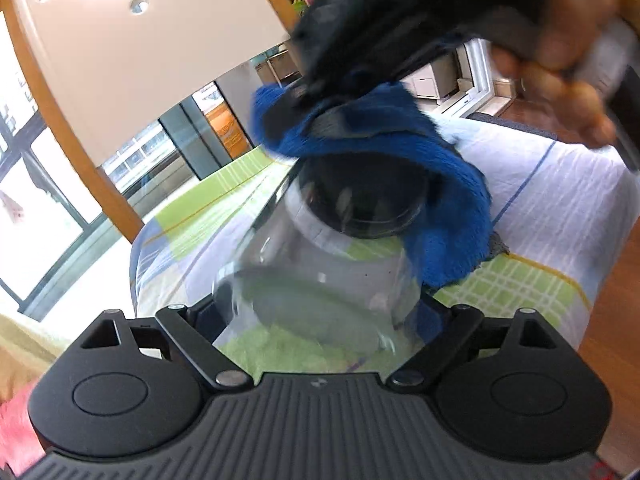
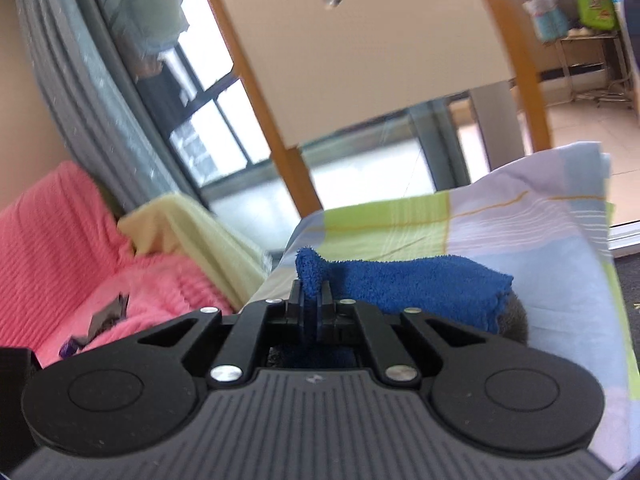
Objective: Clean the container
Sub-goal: 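Hold the jar with the left gripper while the right gripper wipes the lid rim with the towel, then turn the jar upright with the left gripper, bringing its open glass end up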
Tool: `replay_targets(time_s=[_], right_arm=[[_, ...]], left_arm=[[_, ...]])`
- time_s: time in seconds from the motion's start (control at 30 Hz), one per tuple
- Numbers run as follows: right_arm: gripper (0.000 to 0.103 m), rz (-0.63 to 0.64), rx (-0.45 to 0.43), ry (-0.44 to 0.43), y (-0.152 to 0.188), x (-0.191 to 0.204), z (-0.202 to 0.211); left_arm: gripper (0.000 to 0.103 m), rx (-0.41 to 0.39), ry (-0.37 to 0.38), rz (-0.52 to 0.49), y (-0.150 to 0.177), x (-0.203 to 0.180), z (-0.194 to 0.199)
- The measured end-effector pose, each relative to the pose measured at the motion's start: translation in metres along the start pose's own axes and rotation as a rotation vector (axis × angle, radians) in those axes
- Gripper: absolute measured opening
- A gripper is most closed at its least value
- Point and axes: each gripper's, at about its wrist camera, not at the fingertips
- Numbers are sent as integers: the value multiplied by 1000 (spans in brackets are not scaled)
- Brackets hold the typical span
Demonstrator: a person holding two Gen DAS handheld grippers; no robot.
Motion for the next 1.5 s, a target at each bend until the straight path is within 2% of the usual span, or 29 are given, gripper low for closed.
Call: replay_targets(time_s=[0.07, 0.2, 0.3, 0.43, 0.47, 0.6, 0.73, 0.9, 1.0, 1.13, 1.23, 1.37, 1.43, 1.5], right_arm=[[3, -54, -58, 10, 3, -9, 9], [3, -211, -98, -32, 3, -34, 12], [3, -241, -97, -47, 1, -43, 7], [3, -270, -89, -73, 1, -51, 3], [4, -274, -86, -80, 1, -53, 2], [6, -287, -64, -114, 4, -52, -1], [6, -320, -44, -150, 7, -52, -10], [6, -330, -4, -177, 9, -47, -28], [6, -345, 1, -180, 11, -44, -35], [6, -353, 9, -169, 12, -43, -39], [6, -365, -12, -130, 12, -43, -35], [6, -378, -95, -121, 2, -40, -15], [6, -321, -117, -146, -11, -26, 0], [6, -253, -110, -220, -25, -5, 14]], left_arm=[[84, -16, 18, 40, 1, 9, 6], [83, -64, 61, 91, 6, 11, 26], [85, -81, 90, 134, 13, 7, 51], [85, -77, 169, 218, 5, 18, 37], [85, -88, 182, 223, 1, 21, 30], [85, -161, 212, 235, -16, 17, 42], [87, -202, 187, 259, -20, 19, 49], [86, -243, 113, 292, -24, 24, 52], [86, -225, 102, 329, -27, 30, 45], [86, -211, 82, 322, -29, 29, 44], [87, -208, 78, 319, -31, 29, 46], [88, -197, 64, 326, -31, 25, 64], [89, -188, 59, 322, -32, 24, 67], [89, -181, 52, 312, -31, 20, 73]])
Point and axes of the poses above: each gripper's, at about its wrist camera, not at the fingertips, and z roughly against the way its jaws point, x to its left, y to its underside, and after that the axes turned 6 degrees about -y, right-handed
